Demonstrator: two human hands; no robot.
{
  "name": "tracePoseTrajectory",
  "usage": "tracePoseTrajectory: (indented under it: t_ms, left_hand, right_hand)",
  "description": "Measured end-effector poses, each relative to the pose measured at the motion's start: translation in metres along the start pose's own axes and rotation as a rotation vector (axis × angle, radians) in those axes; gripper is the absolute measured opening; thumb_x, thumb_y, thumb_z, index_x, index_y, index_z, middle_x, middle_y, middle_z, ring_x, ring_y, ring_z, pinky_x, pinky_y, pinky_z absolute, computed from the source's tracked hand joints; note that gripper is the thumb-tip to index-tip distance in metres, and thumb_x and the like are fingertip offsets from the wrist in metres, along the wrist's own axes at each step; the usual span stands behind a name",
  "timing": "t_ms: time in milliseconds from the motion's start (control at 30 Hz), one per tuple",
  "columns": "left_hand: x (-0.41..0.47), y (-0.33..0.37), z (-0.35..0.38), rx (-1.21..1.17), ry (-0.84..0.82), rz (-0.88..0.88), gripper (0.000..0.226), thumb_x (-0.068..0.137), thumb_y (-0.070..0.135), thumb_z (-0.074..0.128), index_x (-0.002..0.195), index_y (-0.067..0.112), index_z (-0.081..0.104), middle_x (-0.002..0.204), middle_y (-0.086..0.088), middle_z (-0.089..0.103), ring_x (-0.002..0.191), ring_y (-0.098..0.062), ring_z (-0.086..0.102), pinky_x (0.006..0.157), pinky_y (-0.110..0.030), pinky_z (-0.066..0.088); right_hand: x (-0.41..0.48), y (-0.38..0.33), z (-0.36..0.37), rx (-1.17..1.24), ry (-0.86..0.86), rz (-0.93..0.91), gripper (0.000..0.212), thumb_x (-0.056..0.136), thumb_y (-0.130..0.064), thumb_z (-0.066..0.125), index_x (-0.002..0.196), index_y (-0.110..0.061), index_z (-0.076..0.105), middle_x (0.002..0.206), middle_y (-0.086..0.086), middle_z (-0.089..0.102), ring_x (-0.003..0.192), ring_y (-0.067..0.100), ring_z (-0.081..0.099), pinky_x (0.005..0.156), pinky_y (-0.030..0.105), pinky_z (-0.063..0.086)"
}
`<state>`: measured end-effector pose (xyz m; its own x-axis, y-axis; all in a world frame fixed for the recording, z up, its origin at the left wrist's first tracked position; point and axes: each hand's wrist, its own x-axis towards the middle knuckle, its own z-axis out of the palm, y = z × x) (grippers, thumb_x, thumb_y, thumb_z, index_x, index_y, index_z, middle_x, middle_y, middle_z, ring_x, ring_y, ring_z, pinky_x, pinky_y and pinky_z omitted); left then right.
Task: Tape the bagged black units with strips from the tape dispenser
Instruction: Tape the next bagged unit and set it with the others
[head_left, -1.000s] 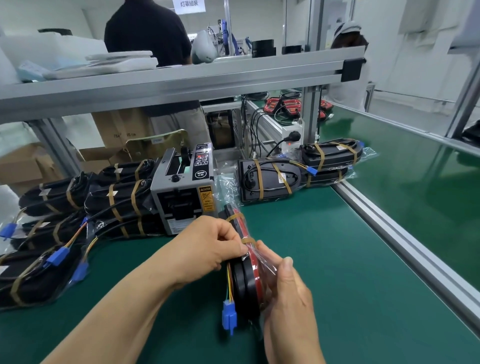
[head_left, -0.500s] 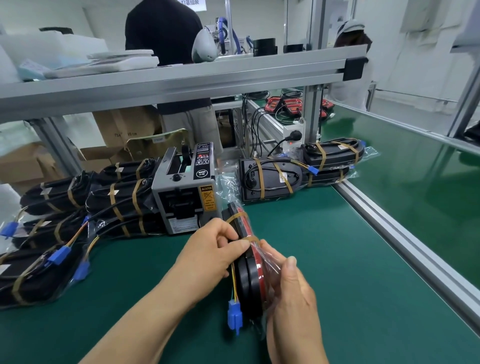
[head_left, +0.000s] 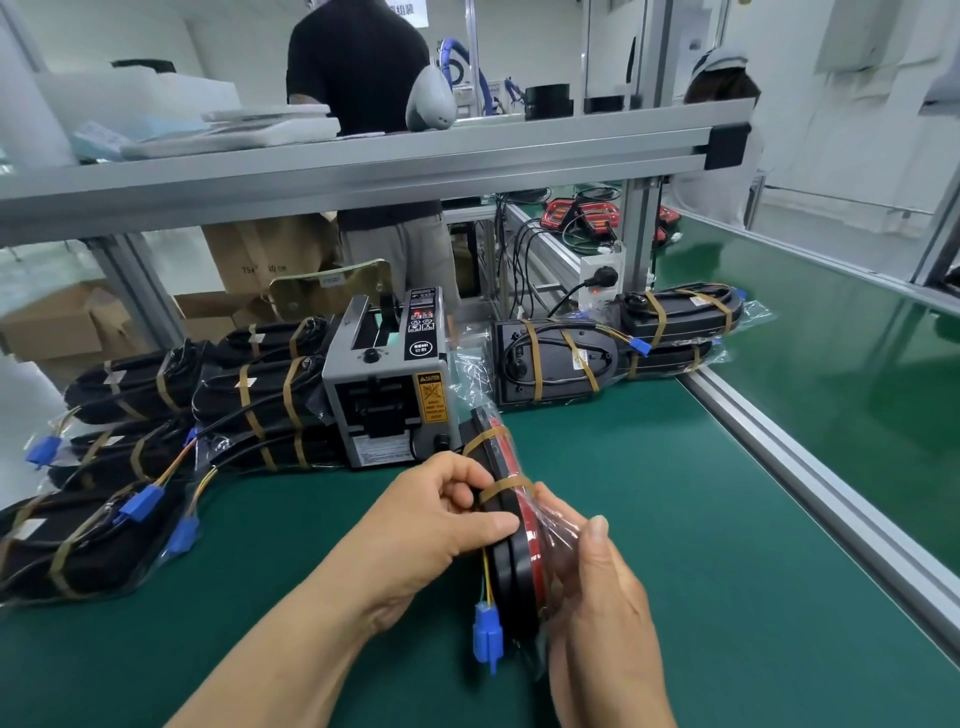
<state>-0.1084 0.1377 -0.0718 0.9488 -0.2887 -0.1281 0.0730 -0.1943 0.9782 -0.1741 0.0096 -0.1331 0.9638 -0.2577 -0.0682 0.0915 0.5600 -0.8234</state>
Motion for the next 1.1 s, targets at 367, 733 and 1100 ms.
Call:
tracePoseTrajectory:
  t_ms: [367, 733, 1100]
  left_hand:
    - [0.0, -0.001, 0.002, 0.107, 0.045, 0.022, 0.041, 0.059, 0.023, 0.088, 0.095, 0.021, 0.068, 0.081, 0.004, 0.047, 0.067, -0.007, 0.045, 0.066, -0.024, 0.045]
    - [0.063, 0.01, -0.04, 0.203, 0.375, 0.196, 0.016, 0.086, 0.02, 0.073, 0.098, 0.028, 0.065, 0.084, 0.006, 0.063, 0.068, -0.008, 0.057, 0.069, -0.026, 0.052]
    - [0.094, 0.003, -0.039, 0.033, 0.193, 0.236, 0.015, 0.086, 0.012, 0.072, 0.077, 0.023, 0.077, 0.08, -0.001, 0.074, 0.075, -0.01, 0.064, 0.072, -0.021, 0.054]
  right_hand:
    - [0.085, -0.071, 0.041, -0.988, -0.185, -0.114, 0.067, 0.076, -0.025, 0.08, 0.138, -0.021, 0.053, 0.123, -0.009, 0.061, 0.119, 0.009, 0.054, 0.095, 0.025, 0.042]
    - [0.102, -0.048, 0.046, -1.16, -0.188, -0.087, 0.077, 0.072, -0.049, 0.084, 0.134, -0.018, 0.05, 0.092, -0.017, 0.054, 0.083, 0.0, 0.054, 0.065, 0.013, 0.039]
    - [0.104, -0.052, 0.042, -1.099, -0.328, -0.042, 0.094, 0.071, -0.037, 0.088, 0.148, -0.027, 0.036, 0.092, -0.02, 0.059, 0.078, -0.012, 0.056, 0.054, 0.003, 0.041]
